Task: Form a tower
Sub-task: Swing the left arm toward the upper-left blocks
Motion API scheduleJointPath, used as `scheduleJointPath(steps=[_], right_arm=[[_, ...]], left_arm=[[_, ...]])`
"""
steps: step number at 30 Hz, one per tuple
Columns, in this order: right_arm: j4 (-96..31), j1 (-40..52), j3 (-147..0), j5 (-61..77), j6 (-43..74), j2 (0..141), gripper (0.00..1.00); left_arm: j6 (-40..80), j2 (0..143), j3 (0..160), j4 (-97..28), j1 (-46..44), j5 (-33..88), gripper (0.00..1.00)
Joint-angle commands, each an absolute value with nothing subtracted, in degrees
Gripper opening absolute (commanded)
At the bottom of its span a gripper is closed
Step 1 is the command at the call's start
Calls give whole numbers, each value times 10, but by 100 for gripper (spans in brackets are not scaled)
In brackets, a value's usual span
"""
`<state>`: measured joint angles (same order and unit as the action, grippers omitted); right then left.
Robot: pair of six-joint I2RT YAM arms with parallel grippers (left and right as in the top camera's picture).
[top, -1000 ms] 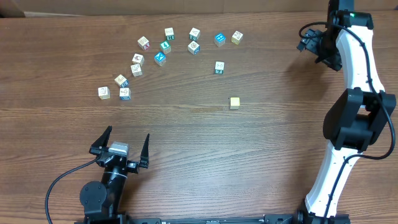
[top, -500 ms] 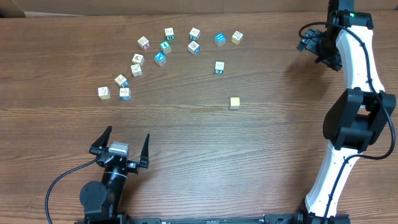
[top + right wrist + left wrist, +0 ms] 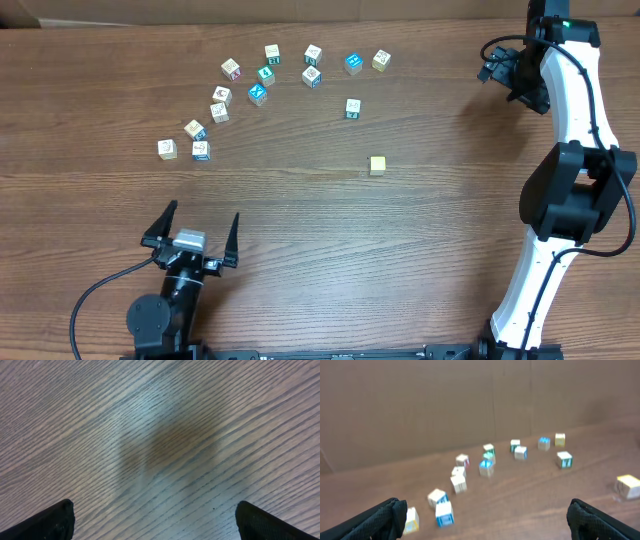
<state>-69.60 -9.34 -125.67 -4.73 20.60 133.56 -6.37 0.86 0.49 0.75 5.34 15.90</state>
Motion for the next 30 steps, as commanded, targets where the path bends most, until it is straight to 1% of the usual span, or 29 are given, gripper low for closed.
scheduleJointPath(steps=[1,7,10,15,20,30], right_arm=[[-693,-94,-1263,-51,208,1325,100],[-693,-94,-1263,-51,208,1325,100],[-693,-94,-1263,-51,208,1325,100],[-693,-94,-1263,-51,208,1325,100],[-693,-94,-1263,-51,208,1325,100],[-693,-94,-1263,-51,208,1325,100]], left_arm=[[-72,3,3,31,56,184,99],[-4,3,66,17,56,206,100],[43,13,132,-35,56,210,100],[47,101,284,-155,56,226,100],[14,277,501,-289,56,251,100],[-81,709,1040,-649,56,254,100]])
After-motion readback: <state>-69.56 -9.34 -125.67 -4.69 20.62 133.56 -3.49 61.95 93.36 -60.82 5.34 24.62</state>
